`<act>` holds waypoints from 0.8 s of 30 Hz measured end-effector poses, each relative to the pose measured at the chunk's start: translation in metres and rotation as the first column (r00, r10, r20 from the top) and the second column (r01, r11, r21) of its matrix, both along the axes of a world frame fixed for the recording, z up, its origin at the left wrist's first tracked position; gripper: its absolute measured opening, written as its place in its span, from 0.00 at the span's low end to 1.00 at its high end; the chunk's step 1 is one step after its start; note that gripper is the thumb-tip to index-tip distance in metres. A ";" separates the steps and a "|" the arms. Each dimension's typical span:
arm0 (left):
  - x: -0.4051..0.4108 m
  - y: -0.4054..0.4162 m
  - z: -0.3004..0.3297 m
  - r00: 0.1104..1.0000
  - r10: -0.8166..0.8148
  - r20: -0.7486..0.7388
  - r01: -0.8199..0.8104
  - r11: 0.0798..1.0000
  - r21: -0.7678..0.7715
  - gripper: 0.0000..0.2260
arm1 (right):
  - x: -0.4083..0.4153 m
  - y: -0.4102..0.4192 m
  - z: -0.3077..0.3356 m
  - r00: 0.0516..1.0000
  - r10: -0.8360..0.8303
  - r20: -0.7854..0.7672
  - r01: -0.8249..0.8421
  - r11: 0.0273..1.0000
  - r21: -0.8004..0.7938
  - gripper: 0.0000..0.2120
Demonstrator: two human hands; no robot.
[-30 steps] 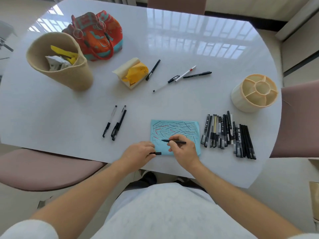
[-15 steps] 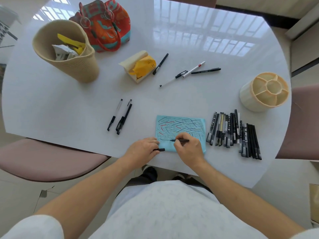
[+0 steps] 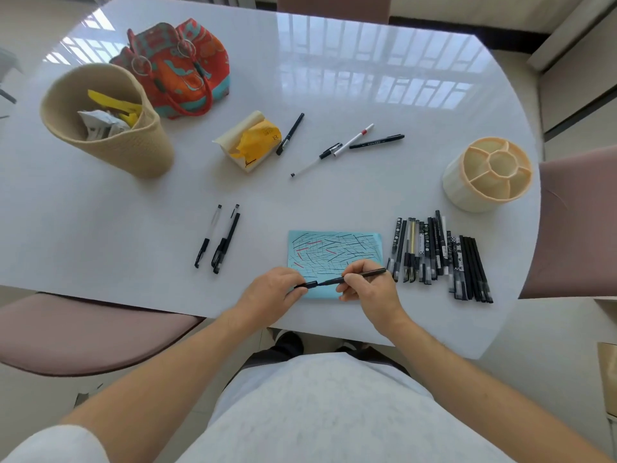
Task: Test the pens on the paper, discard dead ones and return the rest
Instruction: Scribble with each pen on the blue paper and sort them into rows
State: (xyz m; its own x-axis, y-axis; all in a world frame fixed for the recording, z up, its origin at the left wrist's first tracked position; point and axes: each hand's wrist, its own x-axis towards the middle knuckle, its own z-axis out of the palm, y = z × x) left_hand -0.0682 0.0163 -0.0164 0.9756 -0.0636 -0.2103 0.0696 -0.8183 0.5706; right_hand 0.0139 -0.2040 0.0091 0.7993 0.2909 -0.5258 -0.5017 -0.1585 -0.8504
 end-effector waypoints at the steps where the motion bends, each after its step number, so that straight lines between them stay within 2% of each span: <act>1: 0.002 -0.002 0.001 1.000 0.003 -0.005 -0.003 1.000 0.000 0.09 | 0.000 -0.001 0.000 1.000 -0.002 -0.005 0.002 1.000 0.009 0.08; 12: 0.020 -0.027 0.020 0.998 -0.066 -0.020 0.066 0.998 -0.001 0.08 | -0.003 -0.009 -0.003 0.996 -0.023 -0.081 0.031 0.994 0.102 0.04; 19: 0.032 -0.044 0.020 0.998 -0.058 0.010 0.058 0.998 0.013 0.10 | -0.007 -0.012 -0.009 0.980 -0.125 -0.157 0.144 0.983 0.115 0.07; 24: 0.038 -0.042 0.016 0.996 -0.092 -0.020 0.091 0.995 -0.031 0.10 | 0.010 -0.024 -0.005 0.992 -0.035 -0.124 0.043 0.997 0.064 0.07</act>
State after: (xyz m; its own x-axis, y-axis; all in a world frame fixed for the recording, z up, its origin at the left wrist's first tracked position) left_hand -0.0300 -0.0259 0.0001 0.9606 -0.1591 -0.2281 0.0079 -0.8042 0.5943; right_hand 0.0237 -0.2284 0.0042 0.7411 0.2985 -0.6014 -0.6079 -0.0820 -0.7898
